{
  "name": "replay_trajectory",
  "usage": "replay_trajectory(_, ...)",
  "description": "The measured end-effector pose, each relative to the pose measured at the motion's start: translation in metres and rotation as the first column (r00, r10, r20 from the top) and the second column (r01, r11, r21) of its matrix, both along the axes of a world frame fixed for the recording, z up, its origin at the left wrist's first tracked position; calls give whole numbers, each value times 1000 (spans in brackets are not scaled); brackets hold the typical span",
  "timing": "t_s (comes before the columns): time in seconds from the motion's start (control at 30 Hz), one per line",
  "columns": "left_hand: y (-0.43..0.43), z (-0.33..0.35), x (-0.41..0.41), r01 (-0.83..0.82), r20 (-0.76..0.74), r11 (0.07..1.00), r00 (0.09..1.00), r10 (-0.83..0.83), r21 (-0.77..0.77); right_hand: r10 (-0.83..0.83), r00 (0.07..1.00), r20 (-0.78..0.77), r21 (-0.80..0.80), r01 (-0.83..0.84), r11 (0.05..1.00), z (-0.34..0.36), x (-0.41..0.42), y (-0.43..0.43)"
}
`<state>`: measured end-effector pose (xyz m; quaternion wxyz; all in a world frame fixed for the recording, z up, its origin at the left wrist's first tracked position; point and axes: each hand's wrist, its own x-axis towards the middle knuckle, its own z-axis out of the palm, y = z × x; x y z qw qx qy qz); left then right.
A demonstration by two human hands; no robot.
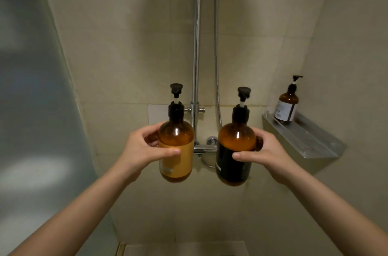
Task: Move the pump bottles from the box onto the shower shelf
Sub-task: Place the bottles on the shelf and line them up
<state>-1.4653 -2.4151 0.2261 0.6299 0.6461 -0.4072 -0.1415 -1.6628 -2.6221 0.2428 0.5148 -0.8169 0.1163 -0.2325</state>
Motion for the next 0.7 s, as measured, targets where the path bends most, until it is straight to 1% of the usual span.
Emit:
replay_trajectory(0.17,-4,0,10,67,-14,998,998,-67,-11,-62,998,22,22,62,998,-8,1,6)
replay_trajectory(0.37,-29,-2,18,121,-17,993,993,-121,-8,-145,989,30,16,144,989,-11,1,-5)
replay_trajectory(0.6,-82,4,26,194,-23,981,981,-194,-24,-268,963,11,12,268,963,-8,-2,-39)
replay_trajectory(0.7,-114,8,28,222,-11,974,975,-222,-34,-308,951,29,7,308,952,-4,-3,-59)
